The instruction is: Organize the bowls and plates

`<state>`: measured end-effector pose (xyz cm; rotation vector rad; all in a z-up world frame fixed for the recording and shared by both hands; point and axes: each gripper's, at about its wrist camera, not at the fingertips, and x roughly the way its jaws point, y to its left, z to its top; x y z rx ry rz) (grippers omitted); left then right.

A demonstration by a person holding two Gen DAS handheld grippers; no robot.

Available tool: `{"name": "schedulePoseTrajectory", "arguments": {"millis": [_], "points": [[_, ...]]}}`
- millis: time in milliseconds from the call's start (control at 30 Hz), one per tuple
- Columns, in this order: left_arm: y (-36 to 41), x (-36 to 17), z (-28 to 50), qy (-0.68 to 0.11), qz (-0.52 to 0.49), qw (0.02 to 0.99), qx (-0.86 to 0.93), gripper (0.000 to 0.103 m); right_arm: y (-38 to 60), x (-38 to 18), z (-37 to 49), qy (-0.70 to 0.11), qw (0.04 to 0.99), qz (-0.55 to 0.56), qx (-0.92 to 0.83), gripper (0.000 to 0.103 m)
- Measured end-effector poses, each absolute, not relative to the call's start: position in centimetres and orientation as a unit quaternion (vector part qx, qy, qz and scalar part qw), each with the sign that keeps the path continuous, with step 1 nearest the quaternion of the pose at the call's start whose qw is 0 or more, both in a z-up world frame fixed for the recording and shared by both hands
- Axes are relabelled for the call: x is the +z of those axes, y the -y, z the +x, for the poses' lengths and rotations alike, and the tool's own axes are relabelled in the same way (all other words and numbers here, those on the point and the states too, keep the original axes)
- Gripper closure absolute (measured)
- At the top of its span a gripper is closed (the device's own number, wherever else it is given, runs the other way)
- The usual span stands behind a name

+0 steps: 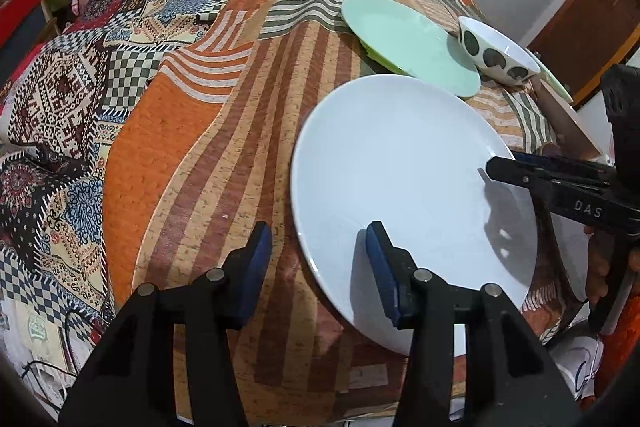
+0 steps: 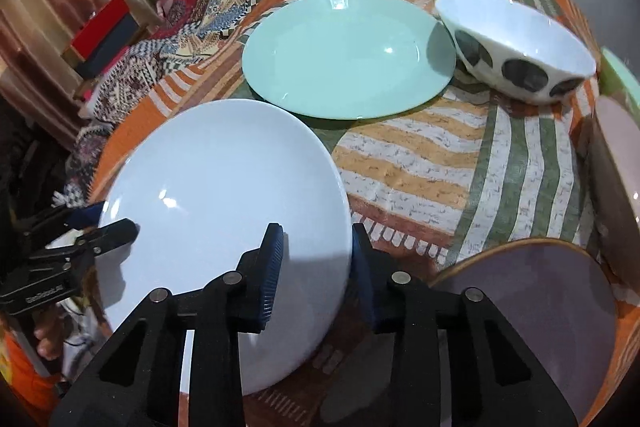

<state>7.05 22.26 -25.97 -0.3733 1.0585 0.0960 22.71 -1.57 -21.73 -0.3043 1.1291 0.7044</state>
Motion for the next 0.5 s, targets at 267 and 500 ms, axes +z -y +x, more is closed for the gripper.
{"name": "schedulePoseTrajectory", "arguments": {"millis": [267, 500], "points": [[-22.4, -24.8, 6.4, -0.497, -0.172, 0.849, 0.051, 0.061, 2.2, -21.5, 22.8, -0.527, 0.772, -0.121, 0.334, 0.078], [-22.6, -25.1, 6.4, -0.502, -0.195, 0.842, 0.041, 0.062, 2.2, -21.5, 22.2, -0.526, 0.770, -0.122, 0.339, 0.078]]}}
